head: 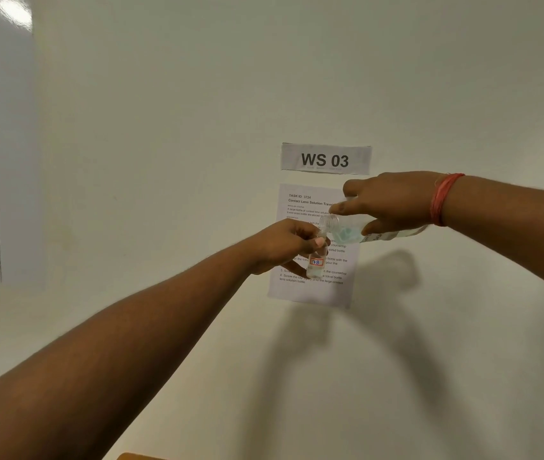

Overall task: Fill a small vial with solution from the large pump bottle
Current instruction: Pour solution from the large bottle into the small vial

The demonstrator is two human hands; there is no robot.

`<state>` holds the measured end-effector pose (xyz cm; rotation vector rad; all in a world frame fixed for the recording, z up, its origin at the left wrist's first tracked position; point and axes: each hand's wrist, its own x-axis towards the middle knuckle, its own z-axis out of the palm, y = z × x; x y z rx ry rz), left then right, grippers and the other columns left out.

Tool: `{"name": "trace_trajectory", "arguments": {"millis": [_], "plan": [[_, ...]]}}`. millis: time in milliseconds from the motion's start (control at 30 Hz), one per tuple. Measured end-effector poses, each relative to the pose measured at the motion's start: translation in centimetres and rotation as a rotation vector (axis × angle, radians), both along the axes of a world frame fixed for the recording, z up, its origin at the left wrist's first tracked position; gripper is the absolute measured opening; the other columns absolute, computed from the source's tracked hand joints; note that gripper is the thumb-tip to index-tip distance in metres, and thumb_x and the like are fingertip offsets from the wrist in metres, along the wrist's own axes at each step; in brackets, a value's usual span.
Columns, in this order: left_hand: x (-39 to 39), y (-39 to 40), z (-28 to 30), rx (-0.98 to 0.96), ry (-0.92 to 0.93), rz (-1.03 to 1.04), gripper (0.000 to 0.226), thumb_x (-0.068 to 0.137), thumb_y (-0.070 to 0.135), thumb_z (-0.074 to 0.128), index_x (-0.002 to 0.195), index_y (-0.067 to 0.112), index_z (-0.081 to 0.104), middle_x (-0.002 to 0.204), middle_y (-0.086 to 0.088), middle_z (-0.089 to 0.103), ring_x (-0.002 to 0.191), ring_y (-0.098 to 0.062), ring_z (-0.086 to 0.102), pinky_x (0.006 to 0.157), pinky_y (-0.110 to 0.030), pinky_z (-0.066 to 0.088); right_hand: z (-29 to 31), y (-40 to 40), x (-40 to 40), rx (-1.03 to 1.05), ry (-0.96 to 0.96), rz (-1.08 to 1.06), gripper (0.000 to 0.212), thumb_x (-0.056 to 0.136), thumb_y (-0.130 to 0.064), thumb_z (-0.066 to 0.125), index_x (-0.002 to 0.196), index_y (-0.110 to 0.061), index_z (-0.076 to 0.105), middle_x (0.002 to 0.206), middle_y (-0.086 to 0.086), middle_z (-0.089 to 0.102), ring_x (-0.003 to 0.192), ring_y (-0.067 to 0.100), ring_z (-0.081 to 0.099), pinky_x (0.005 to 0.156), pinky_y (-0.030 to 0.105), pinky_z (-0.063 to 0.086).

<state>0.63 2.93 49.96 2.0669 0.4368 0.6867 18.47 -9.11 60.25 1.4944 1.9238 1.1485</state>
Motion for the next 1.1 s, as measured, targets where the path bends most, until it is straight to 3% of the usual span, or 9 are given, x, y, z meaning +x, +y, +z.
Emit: {"name": "trace_trajectory", "arguments": {"millis": [167, 333, 600, 733, 900, 1100], "plan": [[-0.06, 0.01, -0.09, 0.006, 0.008, 0.004, 0.026, 0.105, 0.018, 0.055, 0.119, -0.001, 0.067, 0.119, -0.017, 0.070, 0.110, -0.028, 0.068, 0.088, -0.051, 0.061, -0.09, 0.00, 0.02, -0.003, 0.010, 0.005, 0.068, 0.092, -0.043, 0.058, 0.151, -0.035, 0.025, 0.128, 0.000, 0.044, 0.081, 0.014, 0.042, 0.073, 0.025, 0.041], [0.00, 0.04, -0.13, 0.006, 0.007, 0.004, 0.026, 0.105, 0.018, 0.055, 0.119, 0.000, 0.067, 0.118, -0.016, 0.071, 0.103, -0.022, 0.069, 0.085, -0.048, 0.063, -0.07, -0.13, -0.06, -0.012, 0.009, 0.003, 0.069, 0.092, -0.043, 0.058, 0.152, -0.034, 0.024, 0.129, 0.000, 0.044, 0.093, 0.019, 0.055, 0.078, 0.027, 0.046], [-0.15, -0.07, 0.01, 0.005, 0.006, 0.003, 0.026, 0.104, 0.016, 0.055, 0.120, 0.000, 0.067, 0.120, -0.017, 0.070, 0.108, -0.025, 0.069, 0.085, -0.048, 0.063, 0.03, -0.29, -0.28, -0.010, -0.009, -0.001, 0.069, 0.093, -0.043, 0.058, 0.152, -0.034, 0.023, 0.131, 0.001, 0.043, 0.098, 0.020, 0.057, 0.081, 0.028, 0.047], [-0.19, -0.08, 0.05, 0.007, -0.004, -0.002, 0.026, 0.104, 0.016, 0.056, 0.119, 0.000, 0.068, 0.121, -0.018, 0.070, 0.105, -0.022, 0.068, 0.080, -0.043, 0.064, 0.14, -0.41, -0.37, -0.011, -0.004, -0.002, 0.068, 0.093, -0.043, 0.058, 0.152, -0.034, 0.024, 0.131, 0.001, 0.043, 0.096, 0.020, 0.056, 0.080, 0.028, 0.047], [-0.21, 0.05, 0.03, 0.015, 0.001, 0.002, 0.026, 0.104, 0.017, 0.055, 0.119, 0.000, 0.068, 0.120, -0.017, 0.070, 0.105, -0.023, 0.069, 0.079, -0.041, 0.064, 0.06, -0.30, -0.27, -0.003, 0.002, -0.002, 0.068, 0.093, -0.044, 0.057, 0.151, -0.034, 0.024, 0.130, 0.000, 0.043, 0.082, 0.014, 0.042, 0.074, 0.024, 0.039], [-0.12, 0.12, -0.02, 0.008, 0.001, 0.001, 0.026, 0.104, 0.017, 0.055, 0.119, 0.000, 0.068, 0.120, -0.018, 0.070, 0.100, -0.020, 0.069, 0.076, -0.040, 0.065, 0.02, -0.25, -0.22, -0.009, 0.000, 0.002, 0.068, 0.093, -0.044, 0.057, 0.151, -0.035, 0.024, 0.129, 0.000, 0.043, 0.086, 0.015, 0.048, 0.076, 0.026, 0.044]]}}
